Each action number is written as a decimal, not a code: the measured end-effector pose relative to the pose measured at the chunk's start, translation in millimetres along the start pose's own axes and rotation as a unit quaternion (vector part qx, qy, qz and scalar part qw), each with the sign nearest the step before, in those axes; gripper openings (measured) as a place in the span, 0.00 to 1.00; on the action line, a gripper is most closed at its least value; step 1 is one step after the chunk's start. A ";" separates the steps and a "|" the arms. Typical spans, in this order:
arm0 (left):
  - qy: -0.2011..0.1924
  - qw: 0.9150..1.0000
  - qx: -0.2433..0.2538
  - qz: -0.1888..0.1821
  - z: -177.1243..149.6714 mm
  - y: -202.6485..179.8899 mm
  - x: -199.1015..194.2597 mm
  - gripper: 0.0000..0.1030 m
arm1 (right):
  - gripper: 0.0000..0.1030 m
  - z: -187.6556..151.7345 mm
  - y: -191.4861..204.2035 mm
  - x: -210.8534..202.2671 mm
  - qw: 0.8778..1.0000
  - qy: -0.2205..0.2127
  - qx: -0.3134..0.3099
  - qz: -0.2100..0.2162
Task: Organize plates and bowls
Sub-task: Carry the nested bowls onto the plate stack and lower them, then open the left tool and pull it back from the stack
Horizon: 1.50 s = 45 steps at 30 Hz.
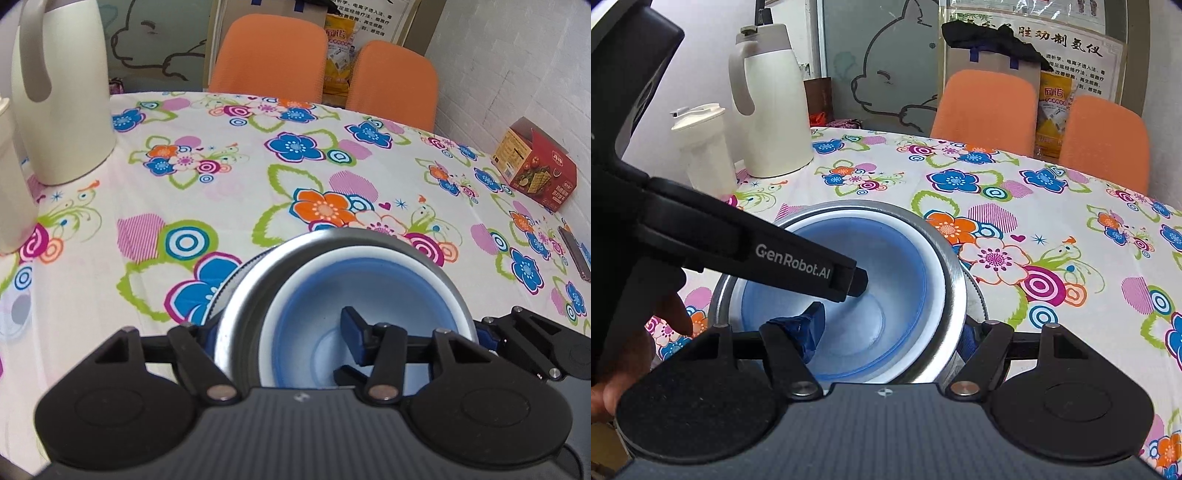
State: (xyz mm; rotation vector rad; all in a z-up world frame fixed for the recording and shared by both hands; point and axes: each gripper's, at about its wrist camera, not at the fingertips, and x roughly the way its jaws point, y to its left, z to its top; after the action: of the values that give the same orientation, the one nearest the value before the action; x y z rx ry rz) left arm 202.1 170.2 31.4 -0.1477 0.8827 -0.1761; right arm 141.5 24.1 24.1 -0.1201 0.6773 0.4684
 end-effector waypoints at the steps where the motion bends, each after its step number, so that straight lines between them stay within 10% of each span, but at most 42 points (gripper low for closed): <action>1: 0.000 1.000 0.003 0.000 0.0 -1.4 1.8 0.52 | 0.57 -0.4 -0.7 0.8 1.000 0.002 0.000 0.000; 27: -0.094 0.994 0.033 0.041 -0.7 -24.0 -32.3 0.70 | 0.55 -4.2 -22.3 -28.3 0.999 -0.044 0.030 -0.012; 45: -0.156 0.987 0.033 0.030 -98.2 -91.6 -107.7 0.71 | 0.56 -82.4 -34.5 -133.6 0.987 -0.125 0.086 -0.043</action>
State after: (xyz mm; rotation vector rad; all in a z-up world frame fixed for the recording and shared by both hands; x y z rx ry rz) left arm 50.3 98.4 69.4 -0.0833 0.5683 -0.1209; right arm 18.9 -78.2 42.6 0.0708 0.4607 0.3332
